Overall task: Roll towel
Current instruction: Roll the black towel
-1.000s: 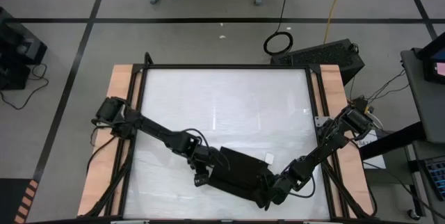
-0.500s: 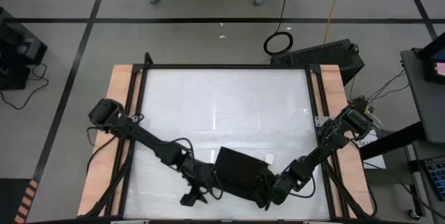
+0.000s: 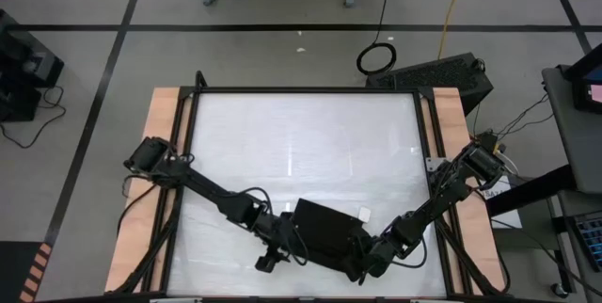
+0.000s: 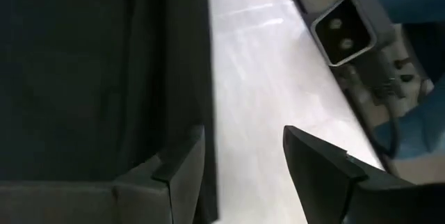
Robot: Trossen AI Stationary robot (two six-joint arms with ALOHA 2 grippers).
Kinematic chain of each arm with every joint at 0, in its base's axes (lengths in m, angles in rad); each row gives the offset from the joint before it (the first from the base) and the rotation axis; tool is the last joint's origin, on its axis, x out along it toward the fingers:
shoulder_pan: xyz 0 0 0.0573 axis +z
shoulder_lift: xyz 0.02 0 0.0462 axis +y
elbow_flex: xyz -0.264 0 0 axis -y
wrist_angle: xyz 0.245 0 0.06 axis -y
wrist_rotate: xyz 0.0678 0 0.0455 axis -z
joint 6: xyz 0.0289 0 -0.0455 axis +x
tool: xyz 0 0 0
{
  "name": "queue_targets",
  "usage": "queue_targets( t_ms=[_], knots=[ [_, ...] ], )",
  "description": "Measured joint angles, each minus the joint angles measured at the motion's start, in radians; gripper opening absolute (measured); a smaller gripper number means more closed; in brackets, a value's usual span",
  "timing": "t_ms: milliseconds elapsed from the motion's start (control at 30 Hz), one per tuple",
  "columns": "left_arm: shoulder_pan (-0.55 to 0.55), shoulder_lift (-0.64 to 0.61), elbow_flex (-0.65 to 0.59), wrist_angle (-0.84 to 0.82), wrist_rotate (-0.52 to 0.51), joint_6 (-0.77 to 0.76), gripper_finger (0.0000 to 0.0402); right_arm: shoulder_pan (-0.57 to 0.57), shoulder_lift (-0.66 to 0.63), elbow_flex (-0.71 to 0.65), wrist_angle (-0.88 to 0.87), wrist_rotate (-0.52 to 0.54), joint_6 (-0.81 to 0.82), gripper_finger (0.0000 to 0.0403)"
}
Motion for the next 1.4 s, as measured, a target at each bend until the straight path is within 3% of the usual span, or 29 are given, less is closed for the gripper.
queue_targets(
  t_ms=[567,833,933,1067,1300,1400],
  knots=[
    [0.039,0.066,0.0,-0.025,-0.004,0.098,0.0201,0.0,0.001,0.0,0.0,0.002,-0.002,0.0011],
    [0.04,0.086,0.002,-0.023,0.004,0.099,0.0258,0.0,0.001,0.0,0.005,0.002,-0.002,0.0035],
    [0.04,0.086,0.002,-0.023,0.002,0.101,0.0259,0.0,0.001,-0.001,0.011,0.002,-0.013,0.0043],
    [0.049,0.086,0.002,-0.034,-0.017,0.099,0.0213,0.0,-0.004,-0.002,0.033,0.002,-0.064,0.0044],
    [0.075,0.087,0.002,-0.05,-0.024,0.123,0.0049,0.0,-0.09,-0.005,-0.021,0.007,-0.175,0.006],
    [0.081,0.087,0.002,-0.052,-0.023,0.125,0.0014,0.001,-0.152,-0.005,-0.072,0.007,-0.227,0.0081]
  ],
)
